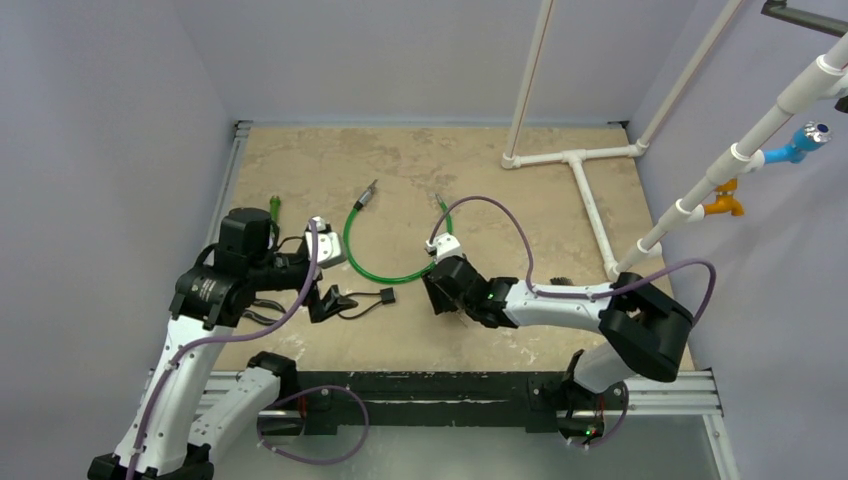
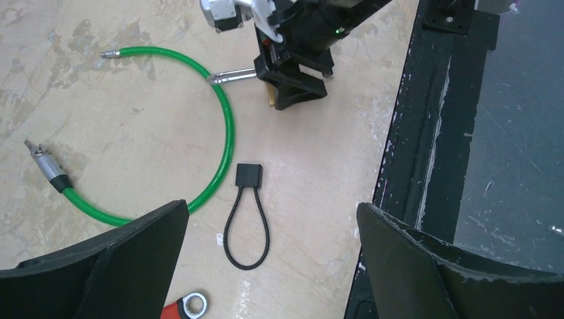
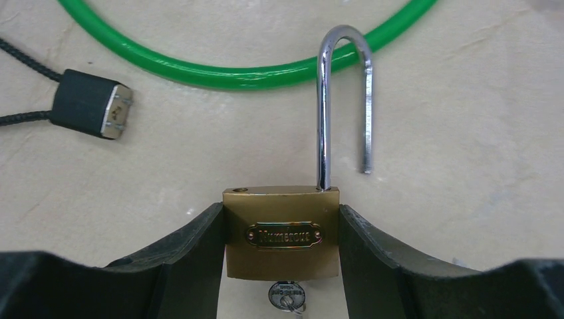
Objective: Unlock with the key
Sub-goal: Place the lock at the center of the board, then pick up the key from the center of the board.
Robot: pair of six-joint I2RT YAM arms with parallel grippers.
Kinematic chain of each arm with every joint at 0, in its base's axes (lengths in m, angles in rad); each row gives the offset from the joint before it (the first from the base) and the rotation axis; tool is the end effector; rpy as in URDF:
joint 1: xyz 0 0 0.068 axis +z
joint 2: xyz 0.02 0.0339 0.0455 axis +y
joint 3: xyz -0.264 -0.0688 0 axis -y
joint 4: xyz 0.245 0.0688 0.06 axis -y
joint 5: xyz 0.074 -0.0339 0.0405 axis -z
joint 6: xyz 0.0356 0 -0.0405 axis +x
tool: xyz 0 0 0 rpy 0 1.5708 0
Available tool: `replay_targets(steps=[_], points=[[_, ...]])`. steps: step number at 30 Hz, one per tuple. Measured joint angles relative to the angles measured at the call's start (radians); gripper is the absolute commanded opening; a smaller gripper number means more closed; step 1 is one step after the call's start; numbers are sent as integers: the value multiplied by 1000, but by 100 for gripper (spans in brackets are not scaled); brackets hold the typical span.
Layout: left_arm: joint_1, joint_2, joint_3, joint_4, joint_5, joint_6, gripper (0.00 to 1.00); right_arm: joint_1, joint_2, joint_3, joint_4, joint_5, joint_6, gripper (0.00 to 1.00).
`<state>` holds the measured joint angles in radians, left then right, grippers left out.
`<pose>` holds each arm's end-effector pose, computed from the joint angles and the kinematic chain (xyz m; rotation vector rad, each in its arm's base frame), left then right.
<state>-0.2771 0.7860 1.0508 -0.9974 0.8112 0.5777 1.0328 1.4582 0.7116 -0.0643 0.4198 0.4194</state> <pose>0.1155 -0.0597 0.3564 1.2362 1.7448 -0.7516 0.1581 0.2367 0.1763 -0.5074 2.2499 0.2433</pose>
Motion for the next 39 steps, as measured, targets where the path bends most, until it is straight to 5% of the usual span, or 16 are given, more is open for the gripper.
replay_targets(steps=[6, 12, 18, 25, 39], points=[[0, -26, 0, -8, -11, -19, 100, 0, 103, -1, 98, -162, 7, 0], [0, -12, 16, -21, -47, -70, 100, -4, 109, -17, 157, -209, 37, 52], [0, 58, 135, -87, -72, -119, 100, -14, 55, -17, 90, -232, 72, 77], [0, 53, 169, -166, -111, -117, 100, -74, -185, 3, -33, -191, 128, 75], [0, 24, 195, -253, -190, -100, 100, -181, -309, -21, -475, 11, 488, 75]])
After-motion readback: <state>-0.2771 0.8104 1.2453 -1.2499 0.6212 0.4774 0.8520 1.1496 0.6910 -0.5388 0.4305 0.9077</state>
